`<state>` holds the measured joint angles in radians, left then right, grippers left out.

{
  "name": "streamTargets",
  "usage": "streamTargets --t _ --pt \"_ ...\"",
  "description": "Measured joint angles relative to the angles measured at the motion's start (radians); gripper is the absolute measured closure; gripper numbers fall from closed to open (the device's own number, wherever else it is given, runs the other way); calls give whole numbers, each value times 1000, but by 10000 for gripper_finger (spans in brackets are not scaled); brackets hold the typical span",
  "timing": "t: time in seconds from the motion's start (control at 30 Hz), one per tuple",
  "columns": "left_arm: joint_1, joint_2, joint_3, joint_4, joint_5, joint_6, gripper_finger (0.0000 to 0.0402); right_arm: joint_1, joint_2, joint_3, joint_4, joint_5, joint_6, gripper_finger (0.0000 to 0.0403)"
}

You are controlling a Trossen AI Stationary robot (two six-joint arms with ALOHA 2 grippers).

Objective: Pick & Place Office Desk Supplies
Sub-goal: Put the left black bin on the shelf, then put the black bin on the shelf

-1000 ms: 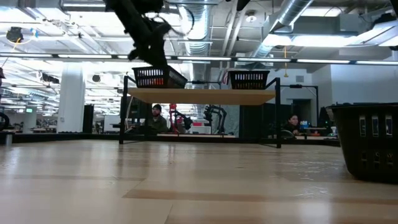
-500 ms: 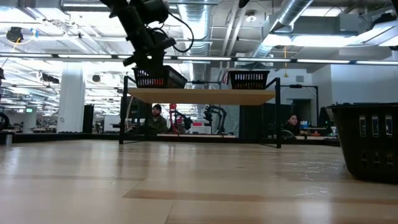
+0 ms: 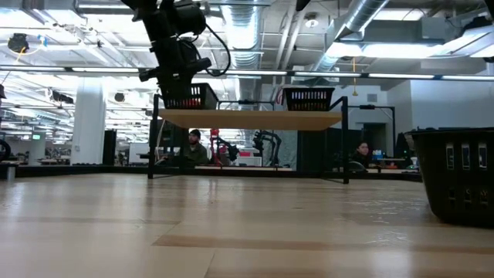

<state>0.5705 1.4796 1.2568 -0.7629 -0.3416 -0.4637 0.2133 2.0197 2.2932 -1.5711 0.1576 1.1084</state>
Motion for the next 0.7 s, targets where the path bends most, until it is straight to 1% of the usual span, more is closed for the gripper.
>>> streamTargets --t 0.07,0.17,0.37,0.43,0.5,0.53,0.57,0.6,0.67,0.7 --pt "0 0 0 14 9 -7 335 1 0 0 0 0 0 276" --pt "-8 0 0 45 57 9 348 1 0 0 0 -1 0 276" --pt "-30 -22 0 86 31 26 355 1 0 0 0 0 0 276" --pt "-30 -36 0 127 21 66 351 1 0 0 0 0 0 276" --pt "-27 -64 0 170 -7 140 346 1 0 0 0 1 -2 276" --pt "-27 -87 3 207 10 191 343 1 0 0 0 7 -11 276" --pt "-34 -117 6 253 69 266 341 3 0 0 1 23 -24 276" --pt "-48 -158 9 309 191 370 340 5 0 -1 2 41 -43 276" --pt "-82 -250 15 337 519 555 339 11 -2 -1 3 51 -117 276" --pt "-116 -292 17 315 654 608 339 16 -8 -2 0 30 -155 276"
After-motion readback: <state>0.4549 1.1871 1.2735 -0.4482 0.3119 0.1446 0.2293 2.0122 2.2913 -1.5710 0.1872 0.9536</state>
